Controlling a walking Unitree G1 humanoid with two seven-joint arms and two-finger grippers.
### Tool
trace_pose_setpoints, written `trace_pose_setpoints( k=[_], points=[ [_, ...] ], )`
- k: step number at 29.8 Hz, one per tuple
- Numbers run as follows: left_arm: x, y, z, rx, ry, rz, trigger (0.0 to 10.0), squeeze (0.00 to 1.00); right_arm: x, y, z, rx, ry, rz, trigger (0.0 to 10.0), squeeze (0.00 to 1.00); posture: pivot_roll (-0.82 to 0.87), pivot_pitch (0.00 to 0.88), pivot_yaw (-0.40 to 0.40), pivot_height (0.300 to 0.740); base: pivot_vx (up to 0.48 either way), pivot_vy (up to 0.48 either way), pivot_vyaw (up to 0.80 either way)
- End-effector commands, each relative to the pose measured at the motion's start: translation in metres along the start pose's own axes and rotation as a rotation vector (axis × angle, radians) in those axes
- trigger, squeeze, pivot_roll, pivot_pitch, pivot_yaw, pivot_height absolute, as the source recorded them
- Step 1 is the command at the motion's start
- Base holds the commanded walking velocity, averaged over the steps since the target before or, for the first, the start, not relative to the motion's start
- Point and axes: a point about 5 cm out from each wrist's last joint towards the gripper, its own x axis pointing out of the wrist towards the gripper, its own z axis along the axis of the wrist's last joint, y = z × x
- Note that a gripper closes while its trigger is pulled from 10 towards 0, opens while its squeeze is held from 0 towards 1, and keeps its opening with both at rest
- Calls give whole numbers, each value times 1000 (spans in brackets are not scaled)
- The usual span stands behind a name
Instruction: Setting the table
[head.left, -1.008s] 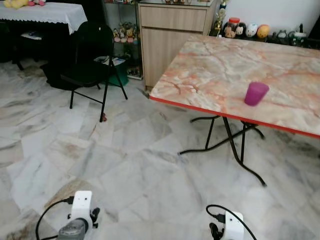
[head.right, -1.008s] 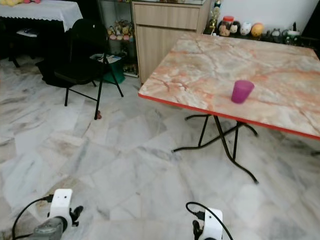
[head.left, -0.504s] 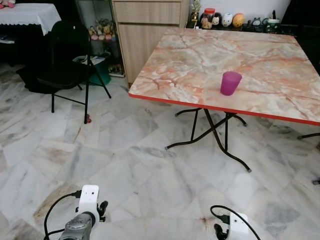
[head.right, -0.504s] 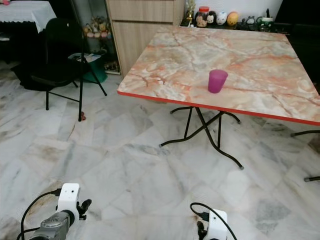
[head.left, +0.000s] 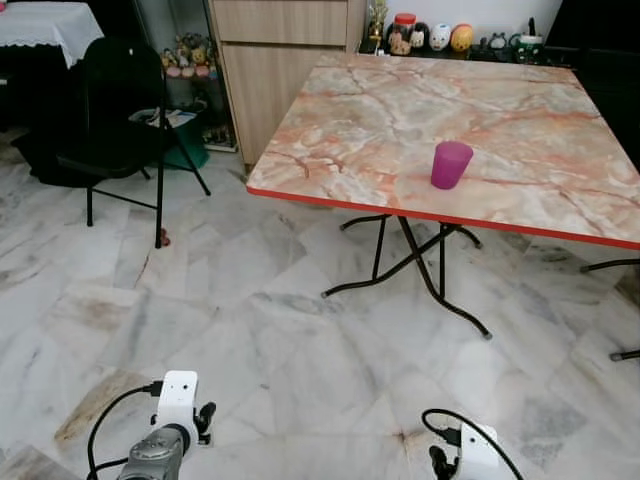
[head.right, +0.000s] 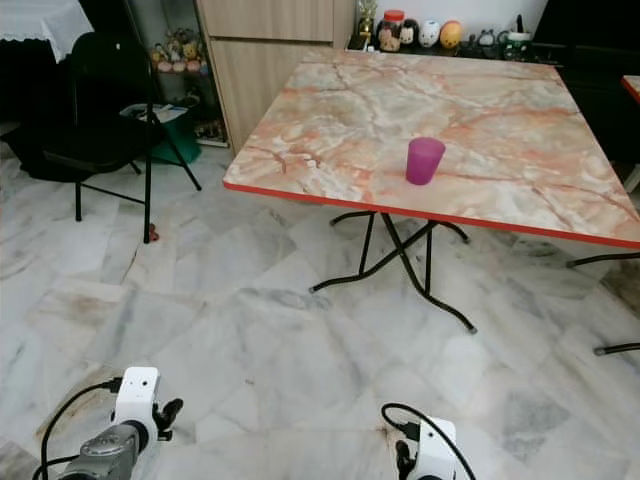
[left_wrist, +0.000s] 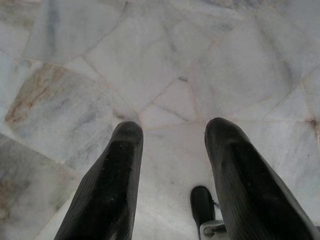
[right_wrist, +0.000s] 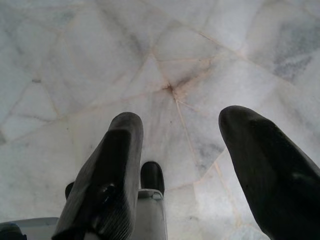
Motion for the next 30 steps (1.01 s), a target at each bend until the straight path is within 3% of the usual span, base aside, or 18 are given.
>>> trace_pose_setpoints(
  k=[1, 8, 12, 30],
  points=[
    [-2, 3, -4, 13, 13, 8, 10000, 0, 0, 1, -1, -1, 4, 1, 10000, 0, 37, 0, 6, 740, 0, 0, 0],
    [-1, 3, -4, 12, 9, 10, 10000, 0, 0, 1, -2, 15, 4, 7, 10000, 0, 36, 0, 4, 740, 266, 0, 0],
    [-1, 3, -3, 12, 8, 10, 10000, 0, 0, 1, -2, 20, 5, 9, 10000, 0, 36, 0, 4, 740, 310, 0, -655],
    [-1, 2, -2, 12, 6, 5, 10000, 0, 0, 0, -2, 3, 3, 3, 10000, 0, 35, 0, 4, 740, 337, 0, 0]
  ],
)
